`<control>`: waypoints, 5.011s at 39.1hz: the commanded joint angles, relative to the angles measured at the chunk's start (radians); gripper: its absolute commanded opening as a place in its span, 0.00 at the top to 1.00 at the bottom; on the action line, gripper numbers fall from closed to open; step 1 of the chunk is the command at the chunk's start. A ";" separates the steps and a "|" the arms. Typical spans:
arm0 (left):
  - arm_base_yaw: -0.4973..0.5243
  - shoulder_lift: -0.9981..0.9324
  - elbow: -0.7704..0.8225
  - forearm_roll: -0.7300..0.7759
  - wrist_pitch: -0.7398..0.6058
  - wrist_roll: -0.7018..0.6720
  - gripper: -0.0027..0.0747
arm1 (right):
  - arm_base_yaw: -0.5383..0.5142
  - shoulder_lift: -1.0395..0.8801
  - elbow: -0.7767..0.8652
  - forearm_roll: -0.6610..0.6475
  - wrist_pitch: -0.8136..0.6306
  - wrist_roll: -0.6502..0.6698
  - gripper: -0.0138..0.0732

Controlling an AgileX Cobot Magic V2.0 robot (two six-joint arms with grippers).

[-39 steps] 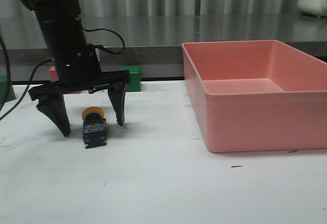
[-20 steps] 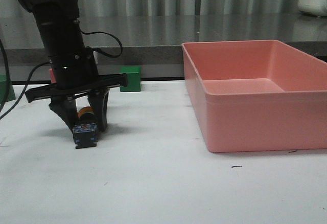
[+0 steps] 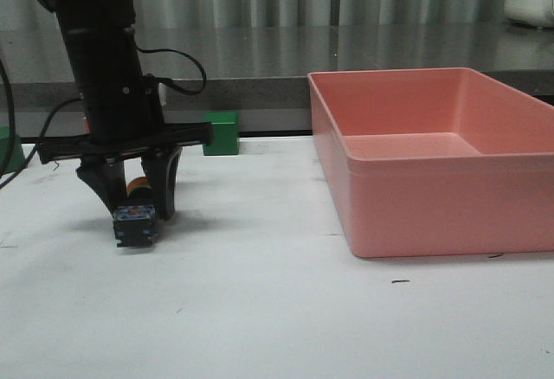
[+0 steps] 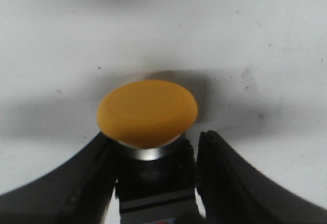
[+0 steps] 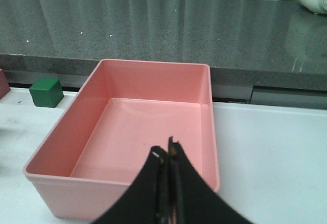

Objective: Place and stand button with both arms
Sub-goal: 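Close the left gripper on the button body and lift it, then move the held button with the left gripper nearer the robot, then set the button upright on the table and open the left gripper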

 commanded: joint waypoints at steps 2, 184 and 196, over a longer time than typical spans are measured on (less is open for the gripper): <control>-0.026 -0.145 -0.013 0.096 -0.090 -0.036 0.70 | -0.003 0.002 -0.026 -0.016 -0.088 -0.007 0.91; 0.048 -0.594 1.262 0.317 -2.134 0.177 0.27 | -0.003 0.002 -0.026 -0.016 -0.088 -0.007 0.91; 0.048 -0.874 1.166 0.354 -1.734 0.175 0.41 | -0.003 0.002 -0.026 -0.016 -0.088 -0.007 0.91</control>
